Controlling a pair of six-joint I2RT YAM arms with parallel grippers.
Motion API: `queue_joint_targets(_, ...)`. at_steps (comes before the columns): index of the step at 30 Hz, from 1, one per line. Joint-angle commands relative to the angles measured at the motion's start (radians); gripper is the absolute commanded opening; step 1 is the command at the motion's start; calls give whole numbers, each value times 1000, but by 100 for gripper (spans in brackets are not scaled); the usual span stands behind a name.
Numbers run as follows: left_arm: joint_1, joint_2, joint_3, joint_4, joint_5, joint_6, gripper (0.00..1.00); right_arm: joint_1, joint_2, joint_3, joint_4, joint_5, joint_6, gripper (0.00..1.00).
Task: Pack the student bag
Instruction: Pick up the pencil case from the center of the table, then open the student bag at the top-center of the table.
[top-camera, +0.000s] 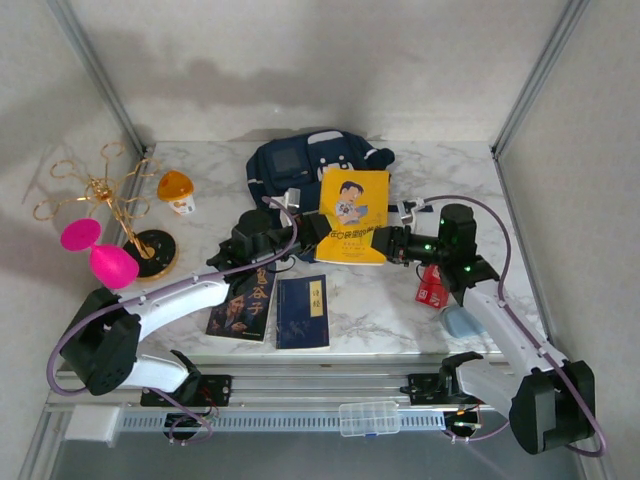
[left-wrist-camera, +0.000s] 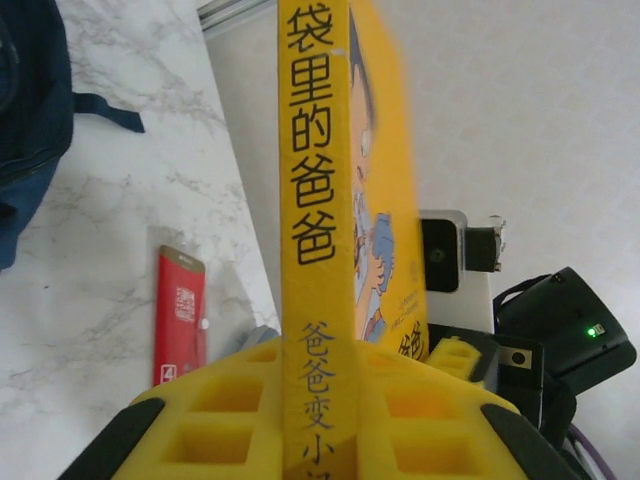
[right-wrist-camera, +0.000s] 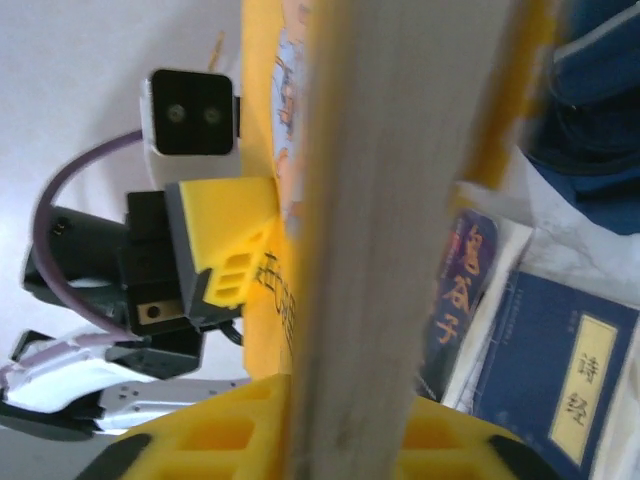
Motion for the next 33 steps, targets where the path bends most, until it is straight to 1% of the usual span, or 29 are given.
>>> queue_joint_targets(1, -6, -2, 60, -53, -31, 78, 0, -14, -17, 52, -55, 31, -52, 8)
queue_joint_targets(2, -5, -2, 75, -91, -35, 106, 4, -20, -18, 66, -86, 49, -71, 4)
queue_joint_targets(3, -3, -1, 93, -136, -36, 144, 16, -32, -20, 84, -128, 69, -96, 1)
queue_joint_targets(4, -1, -1, 114, -184, -37, 185, 25, -45, -23, 99, -165, 90, -116, 0)
queue_joint_targets(5, 0, -1, 143, -256, -48, 257, 33, -66, -26, 115, -214, 116, -133, 0)
queue_joint_targets(6, 0, 0, 175, -359, -93, 340, 38, -94, -31, 125, -253, 144, -144, 0)
queue_joint_targets(7, 0, 6, 206, -442, -150, 409, 41, -120, -37, 132, -285, 168, -152, 0)
queue_joint_targets(9, -4, 53, 278, -597, -291, 568, 49, -172, -55, 144, -346, 230, -176, 0)
queue_joint_targets(10, -5, 90, 320, -667, -340, 616, 50, -199, -65, 147, -372, 260, -188, 0)
queue_joint_targets(11, -4, 143, 376, -746, -356, 674, 51, -224, -72, 146, -390, 276, -192, 0)
queue_joint_targets(13, -11, 239, 469, -857, -331, 788, 52, -268, -83, 143, -399, 276, -200, 0)
queue_joint_targets(14, -20, 284, 503, -889, -323, 842, 53, -284, -87, 145, -407, 282, -206, 0)
queue_joint_targets(16, -37, 357, 560, -931, -350, 922, 56, -308, -93, 151, -427, 302, -217, 1)
queue_joint_targets(19, -47, 461, 642, -967, -370, 1008, 59, -342, -91, 143, -433, 282, -222, 1)
queue_joint_targets(21, -47, 530, 692, -983, -404, 1027, 60, -363, -90, 133, -432, 264, -217, 1)
queue_joint_targets(24, -46, 605, 767, -1016, -418, 1052, 59, -396, -97, 122, -432, 234, -216, 1)
queue_joint_targets(33, 9, 678, 862, -1051, -432, 1063, 48, -432, -101, 88, -410, 182, -209, 1)
